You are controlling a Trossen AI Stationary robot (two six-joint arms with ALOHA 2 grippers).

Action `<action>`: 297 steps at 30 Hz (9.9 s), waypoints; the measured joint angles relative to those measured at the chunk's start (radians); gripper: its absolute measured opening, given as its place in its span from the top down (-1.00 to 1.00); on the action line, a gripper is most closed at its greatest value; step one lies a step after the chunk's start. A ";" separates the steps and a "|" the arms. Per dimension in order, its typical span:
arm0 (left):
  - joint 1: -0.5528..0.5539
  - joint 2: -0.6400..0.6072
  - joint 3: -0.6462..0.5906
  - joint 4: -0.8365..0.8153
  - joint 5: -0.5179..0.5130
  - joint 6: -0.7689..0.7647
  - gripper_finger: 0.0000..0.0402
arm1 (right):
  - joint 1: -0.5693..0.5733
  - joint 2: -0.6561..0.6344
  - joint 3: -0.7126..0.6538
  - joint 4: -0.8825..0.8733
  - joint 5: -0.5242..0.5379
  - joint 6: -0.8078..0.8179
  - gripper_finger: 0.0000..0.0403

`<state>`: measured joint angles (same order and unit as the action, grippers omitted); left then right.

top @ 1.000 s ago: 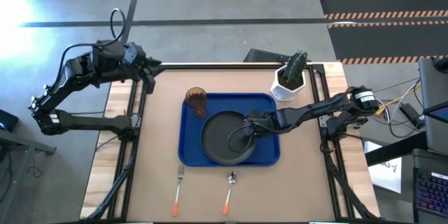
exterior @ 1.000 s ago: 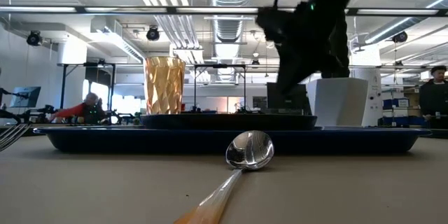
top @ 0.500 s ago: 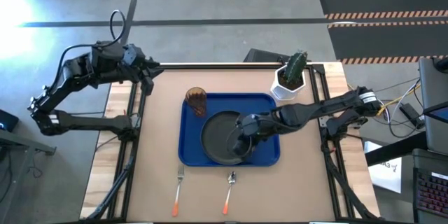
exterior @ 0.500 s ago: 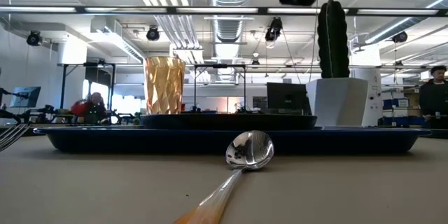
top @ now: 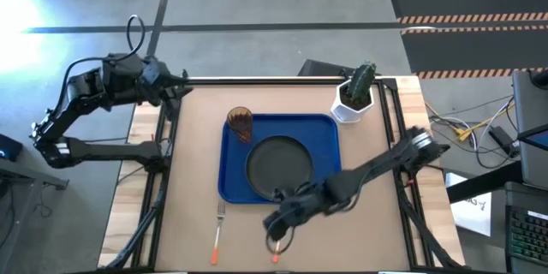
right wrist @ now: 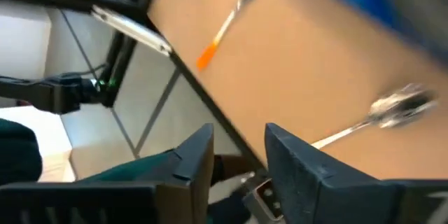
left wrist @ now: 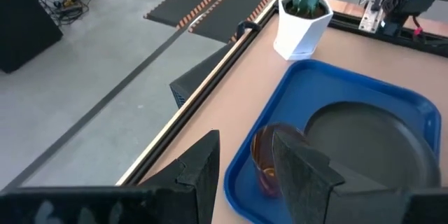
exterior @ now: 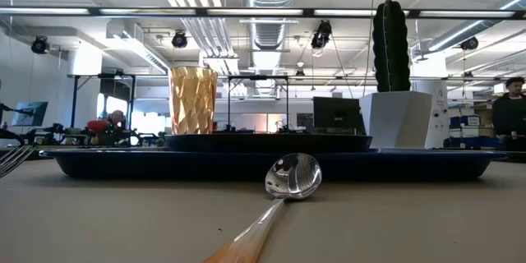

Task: Pick and place plate/cup/fork/spoon on tray
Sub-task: Put the orange spoon on the blue tray to the right of the black plate, then adjust the black plate on the blue tray

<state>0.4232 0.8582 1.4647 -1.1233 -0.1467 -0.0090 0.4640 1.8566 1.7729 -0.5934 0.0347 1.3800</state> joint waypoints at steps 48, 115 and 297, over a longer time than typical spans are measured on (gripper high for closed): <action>0.000 -0.161 -0.010 -0.045 0.021 0.095 0.42 | 0.068 0.580 0.573 -0.565 0.072 0.717 0.26; 0.000 -0.170 -0.009 -0.038 0.018 0.127 0.42 | 0.090 0.424 0.581 -0.986 0.098 0.722 0.96; 0.000 -0.165 -0.011 -0.046 0.010 0.154 0.42 | -0.223 -0.087 -0.619 0.008 0.455 0.392 0.89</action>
<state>0.4230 0.6933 1.4532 -1.1698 -0.1364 0.1448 0.2413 1.7699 1.1542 -0.5857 0.4895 1.7724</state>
